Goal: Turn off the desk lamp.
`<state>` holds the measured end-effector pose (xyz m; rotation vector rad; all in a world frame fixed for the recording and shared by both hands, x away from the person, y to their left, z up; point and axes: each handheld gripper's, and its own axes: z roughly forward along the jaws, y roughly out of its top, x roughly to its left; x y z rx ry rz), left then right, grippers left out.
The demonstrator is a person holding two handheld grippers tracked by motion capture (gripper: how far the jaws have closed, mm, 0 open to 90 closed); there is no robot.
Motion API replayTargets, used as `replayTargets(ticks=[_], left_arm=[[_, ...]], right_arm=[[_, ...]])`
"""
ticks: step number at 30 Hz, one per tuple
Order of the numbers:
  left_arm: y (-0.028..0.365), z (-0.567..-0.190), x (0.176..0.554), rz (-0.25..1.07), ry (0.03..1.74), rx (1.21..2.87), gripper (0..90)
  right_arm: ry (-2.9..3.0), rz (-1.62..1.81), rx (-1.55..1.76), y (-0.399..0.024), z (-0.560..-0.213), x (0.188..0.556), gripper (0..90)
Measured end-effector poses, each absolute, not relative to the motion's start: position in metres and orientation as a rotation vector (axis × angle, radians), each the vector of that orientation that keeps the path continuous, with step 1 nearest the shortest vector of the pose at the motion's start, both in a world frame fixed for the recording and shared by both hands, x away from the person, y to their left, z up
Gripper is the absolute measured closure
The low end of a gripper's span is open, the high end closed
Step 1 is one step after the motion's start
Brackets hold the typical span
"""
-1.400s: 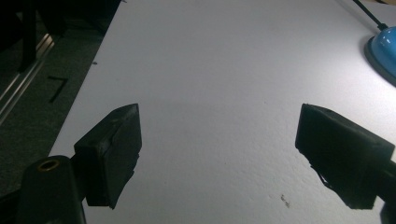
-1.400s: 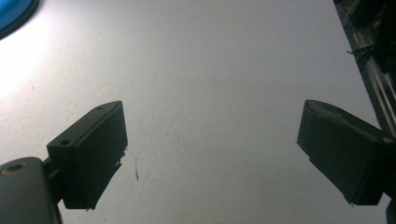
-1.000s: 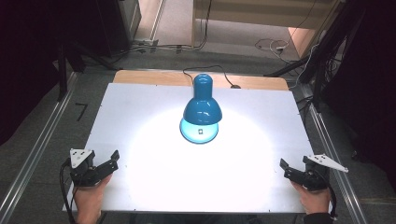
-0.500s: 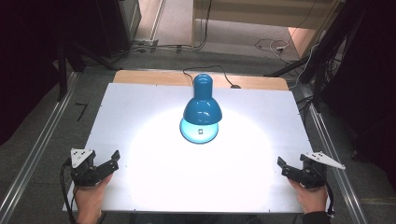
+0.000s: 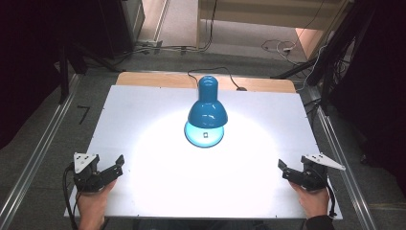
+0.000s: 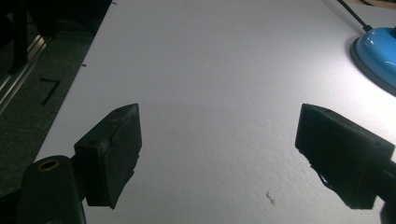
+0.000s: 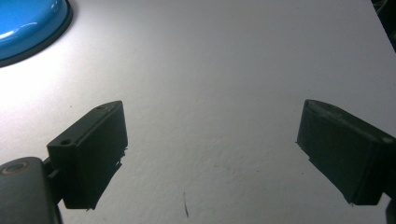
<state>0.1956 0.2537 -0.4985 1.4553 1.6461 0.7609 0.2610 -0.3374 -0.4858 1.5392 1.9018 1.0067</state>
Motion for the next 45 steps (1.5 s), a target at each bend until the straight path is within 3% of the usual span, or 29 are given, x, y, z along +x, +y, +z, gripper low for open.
replayTargets(ticks=[45], left_arm=[[0.260, -0.497, 0.189, 0.755, 1.653, 1.431, 15.3]], right_arm=[[1.978, 1.029, 1.476, -0.272, -0.477, 0.294, 5.3]])
